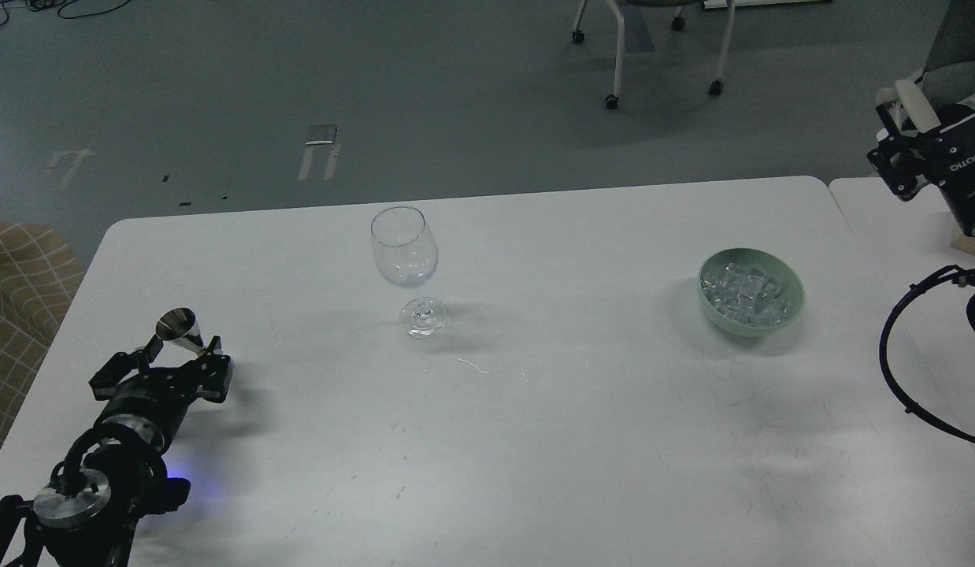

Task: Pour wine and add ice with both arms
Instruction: 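Close the left gripper on the jigger and tilt it upright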

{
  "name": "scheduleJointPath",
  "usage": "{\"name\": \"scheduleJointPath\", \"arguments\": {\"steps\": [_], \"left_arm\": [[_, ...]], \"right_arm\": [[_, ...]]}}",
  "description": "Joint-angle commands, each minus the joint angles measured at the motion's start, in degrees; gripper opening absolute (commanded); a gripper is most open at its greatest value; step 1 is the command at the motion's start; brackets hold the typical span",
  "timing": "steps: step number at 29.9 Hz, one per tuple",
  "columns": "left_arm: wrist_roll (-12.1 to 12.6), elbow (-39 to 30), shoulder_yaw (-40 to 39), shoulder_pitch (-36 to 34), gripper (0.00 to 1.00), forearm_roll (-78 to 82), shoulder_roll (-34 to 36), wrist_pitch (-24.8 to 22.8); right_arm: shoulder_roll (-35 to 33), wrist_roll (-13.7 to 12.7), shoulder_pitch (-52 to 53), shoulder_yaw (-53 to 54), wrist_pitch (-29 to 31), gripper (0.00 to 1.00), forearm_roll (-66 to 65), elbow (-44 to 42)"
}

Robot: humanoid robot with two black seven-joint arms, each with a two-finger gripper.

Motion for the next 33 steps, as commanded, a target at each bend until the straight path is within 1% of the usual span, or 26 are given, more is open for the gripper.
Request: {"name": "scheduleJointPath", "arguments": {"steps": [1,2,6,8,9,11,12,14,26,32,33], "left_arm": [[-0.1,0.6,0.0,-0.5,0.69,0.0,0.1,-1.0],[-0.2,0.6,0.0,-0.5,0.67,-0.1,0.1,-1.0],[-0.2,0.6,0.0,-0.4,0.63,-0.1,0.0,-2.0],[-0.2,0.8,0.0,-0.4,0.58,-0.1,0.0,-3.7],[-0.2,0.8,0.0,-0.3,0.57,-0.1,0.0,-4.2],[-0.2,0.8,-0.2,-0.2,0.53,-0.1,0.1,-6.5],[-0.2,0.8,-0.2,-0.2,0.53,-0.1,0.1,-6.6],[-0.1,0.8,-0.2,0.2,0.50,-0.1,0.1,-8.9],[0.0,3.8,-0.2,0.3,0.50,-0.1,0.0,-10.9],[-0.1,6.7,0.0,-0.6,0.55,-0.1,0.0,-11.7],[0.0,7.7,0.2,-1.1,0.58,-0.1,0.0,-11.7]], "right_arm": [[0.0,0.0,0.0,0.0,0.0,1.00,0.1,0.0],[0.0,0.0,0.0,0.0,0.0,1.00,0.1,0.0],[0.0,0.0,0.0,0.0,0.0,1.00,0.1,0.1],[0.0,-0.1,0.0,0.0,0.0,1.00,0.1,0.1],[-0.1,-0.1,0.0,0.0,0.0,1.00,0.1,0.0],[-0.2,-0.2,0.1,0.0,0.0,1.00,0.1,0.0],[-0.2,-0.2,0.1,0.0,0.0,1.00,0.1,0.0],[-0.6,-0.2,0.1,0.0,0.1,1.00,0.1,0.1],[-1.1,-0.3,0.1,0.0,0.1,1.00,0.1,0.1],[-1.2,-0.3,0.1,-0.1,-0.1,1.00,0.0,0.8],[-1.3,-0.3,0.0,-0.1,-0.3,1.00,0.0,1.2]]}}
